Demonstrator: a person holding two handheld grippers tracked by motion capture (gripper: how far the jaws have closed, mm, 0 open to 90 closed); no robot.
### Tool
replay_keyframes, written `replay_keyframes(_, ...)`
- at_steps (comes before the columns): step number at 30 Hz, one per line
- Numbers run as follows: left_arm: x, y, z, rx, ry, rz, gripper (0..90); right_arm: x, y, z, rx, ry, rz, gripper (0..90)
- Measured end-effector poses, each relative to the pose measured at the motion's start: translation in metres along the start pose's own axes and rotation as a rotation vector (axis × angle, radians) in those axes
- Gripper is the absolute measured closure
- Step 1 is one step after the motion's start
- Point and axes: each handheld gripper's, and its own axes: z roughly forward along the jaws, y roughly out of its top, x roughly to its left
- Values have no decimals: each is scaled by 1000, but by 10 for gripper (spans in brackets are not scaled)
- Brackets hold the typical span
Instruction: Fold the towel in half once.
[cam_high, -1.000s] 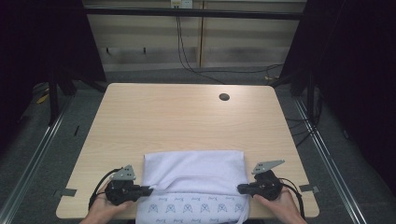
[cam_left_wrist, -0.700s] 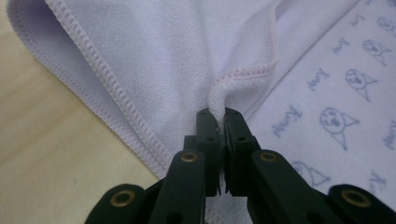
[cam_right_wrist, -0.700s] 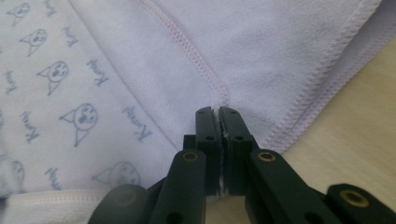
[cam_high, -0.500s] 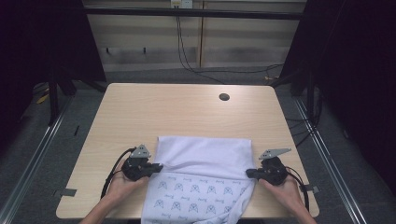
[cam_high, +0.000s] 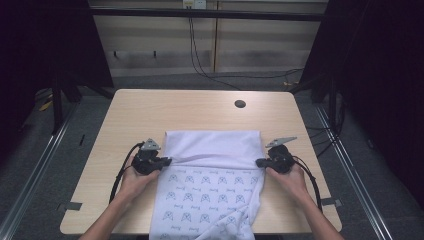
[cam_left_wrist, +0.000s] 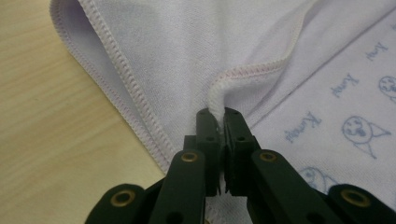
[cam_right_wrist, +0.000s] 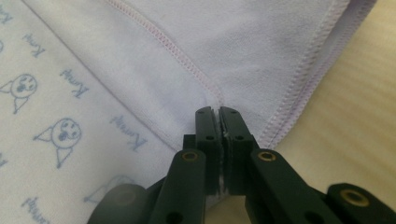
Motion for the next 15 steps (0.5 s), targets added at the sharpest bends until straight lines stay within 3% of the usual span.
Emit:
replay_keyframes(3, 9, 4, 4, -6, 24, 0, 868, -7, 9, 8, -13, -2, 26, 871)
replay_keyframes(7, 19, 15, 11, 9, 88, 23, 868, -13, 24, 20, -21, -22, 21, 870)
replay_keyframes(10, 30, 22, 16, 14, 110, -7, 868, -17, 36, 30, -29, -27, 31, 870)
replay_keyframes(12, 38, 27, 21, 8, 128, 3, 868, -20, 41, 34, -28, -23, 37, 870)
replay_keyframes(15, 49, 30, 27, -22, 139, -48, 868, -27, 52, 43, -37, -36, 51, 869)
